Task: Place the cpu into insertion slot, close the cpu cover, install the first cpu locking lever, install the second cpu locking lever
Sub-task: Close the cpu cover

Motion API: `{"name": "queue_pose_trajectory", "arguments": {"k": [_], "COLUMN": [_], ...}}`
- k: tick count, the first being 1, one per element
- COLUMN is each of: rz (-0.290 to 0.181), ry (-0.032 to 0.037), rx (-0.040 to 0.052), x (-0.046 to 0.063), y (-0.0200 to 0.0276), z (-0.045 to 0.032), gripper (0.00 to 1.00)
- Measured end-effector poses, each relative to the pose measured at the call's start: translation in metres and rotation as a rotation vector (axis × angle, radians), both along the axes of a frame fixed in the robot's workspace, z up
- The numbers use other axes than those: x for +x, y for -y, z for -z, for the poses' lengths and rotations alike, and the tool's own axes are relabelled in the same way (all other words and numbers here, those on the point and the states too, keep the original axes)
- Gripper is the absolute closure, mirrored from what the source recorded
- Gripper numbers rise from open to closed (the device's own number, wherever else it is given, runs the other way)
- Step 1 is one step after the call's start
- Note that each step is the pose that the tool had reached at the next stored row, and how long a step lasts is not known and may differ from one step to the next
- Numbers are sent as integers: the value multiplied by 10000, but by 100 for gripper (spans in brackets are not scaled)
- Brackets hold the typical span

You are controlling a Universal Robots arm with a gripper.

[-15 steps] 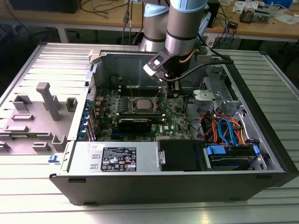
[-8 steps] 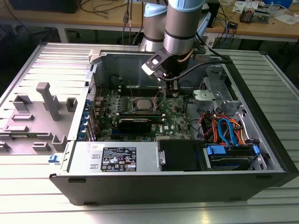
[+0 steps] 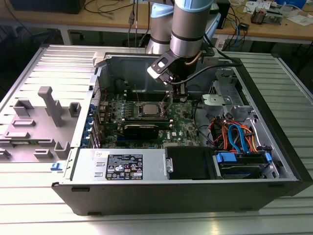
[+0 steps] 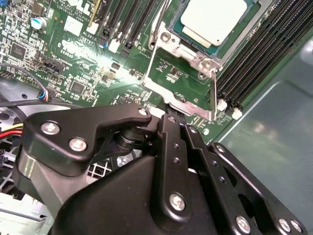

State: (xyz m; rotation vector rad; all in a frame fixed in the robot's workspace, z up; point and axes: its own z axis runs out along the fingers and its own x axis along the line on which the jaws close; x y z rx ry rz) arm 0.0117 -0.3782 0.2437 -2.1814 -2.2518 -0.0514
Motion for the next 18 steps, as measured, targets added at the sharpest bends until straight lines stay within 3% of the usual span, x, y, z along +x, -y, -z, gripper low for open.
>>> {"name": "queue_pose_trajectory", "arguments": {"k": [18], "rz": [0], "ry": [0], "rx": [1], "x": [-69], "y": [0], "z": [0], "gripper": [89]}}
